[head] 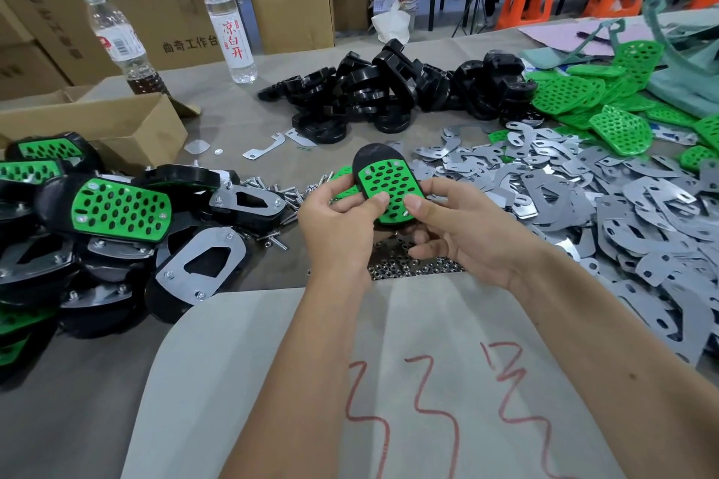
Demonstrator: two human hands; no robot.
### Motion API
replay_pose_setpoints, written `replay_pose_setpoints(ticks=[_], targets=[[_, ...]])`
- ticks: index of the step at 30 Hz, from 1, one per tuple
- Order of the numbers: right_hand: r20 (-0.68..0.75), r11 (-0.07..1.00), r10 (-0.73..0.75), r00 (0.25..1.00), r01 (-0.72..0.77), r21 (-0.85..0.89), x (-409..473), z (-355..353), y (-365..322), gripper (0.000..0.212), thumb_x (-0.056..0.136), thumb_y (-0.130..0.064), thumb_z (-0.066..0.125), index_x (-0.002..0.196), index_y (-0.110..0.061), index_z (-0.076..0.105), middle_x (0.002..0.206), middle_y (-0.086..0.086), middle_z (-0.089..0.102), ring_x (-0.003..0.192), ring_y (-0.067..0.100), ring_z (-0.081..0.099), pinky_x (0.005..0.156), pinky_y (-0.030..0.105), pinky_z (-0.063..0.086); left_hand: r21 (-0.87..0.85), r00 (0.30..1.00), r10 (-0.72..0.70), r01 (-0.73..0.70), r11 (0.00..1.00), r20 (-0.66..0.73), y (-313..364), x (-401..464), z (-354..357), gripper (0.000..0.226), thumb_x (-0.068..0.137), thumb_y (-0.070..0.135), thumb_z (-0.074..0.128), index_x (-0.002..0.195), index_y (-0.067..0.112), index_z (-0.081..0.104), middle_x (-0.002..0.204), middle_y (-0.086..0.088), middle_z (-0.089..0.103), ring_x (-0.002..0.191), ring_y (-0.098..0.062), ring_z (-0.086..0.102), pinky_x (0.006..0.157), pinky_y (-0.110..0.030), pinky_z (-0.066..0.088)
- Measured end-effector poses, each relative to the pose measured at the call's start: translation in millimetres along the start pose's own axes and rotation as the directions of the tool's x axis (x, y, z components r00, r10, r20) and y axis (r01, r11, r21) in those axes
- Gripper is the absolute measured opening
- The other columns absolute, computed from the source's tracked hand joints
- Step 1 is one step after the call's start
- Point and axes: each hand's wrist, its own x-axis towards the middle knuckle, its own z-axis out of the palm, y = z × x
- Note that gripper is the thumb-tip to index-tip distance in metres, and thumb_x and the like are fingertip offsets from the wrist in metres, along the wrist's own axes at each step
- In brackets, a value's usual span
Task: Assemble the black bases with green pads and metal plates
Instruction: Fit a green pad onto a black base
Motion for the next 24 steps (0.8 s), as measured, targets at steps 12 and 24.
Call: replay_pose_setpoints(ticks=[12, 24], targets=[[-0.151, 0.999, 0.004, 0.988, -0.01, -0.035, 1.8, 7.5, 2.8, 0.025, 0.097, -0.006, 0.068, 0.12, 0.002, 0.061, 0.089, 0.012, 0.063, 0.05, 0.008, 0.05, 0.047, 0.022, 0.055, 0.054, 0.999, 0.015, -0.016, 0.998, 0.032, -0.3, -0.2, 0.8, 0.039, 0.084, -0.006, 0.079, 0.117, 0.01, 0.066, 0.082, -0.003, 0.08, 0.076, -0.022, 0.079, 0.056, -0.03, 0.06], [-0.257, 0.918, -0.173, 0.951, 0.061, -0.392, 1.6, 15.6, 5.1, 0.016, 0.097, -0.006, 0.067, 0.111, -0.013, 0.065, 0.092, 0.008, 0.066, 0.047, 0.008, 0.059, 0.047, 0.033, 0.057, 0.088, 0.999, 0.005, -0.002, 0.996, -0.034, -3.2, -4.8, 4.5, 0.033, 0.087, -0.003, 0.076, 0.117, 0.011, 0.069, 0.084, 0.0, 0.08, 0.082, -0.021, 0.079, 0.07, -0.042, 0.065]])
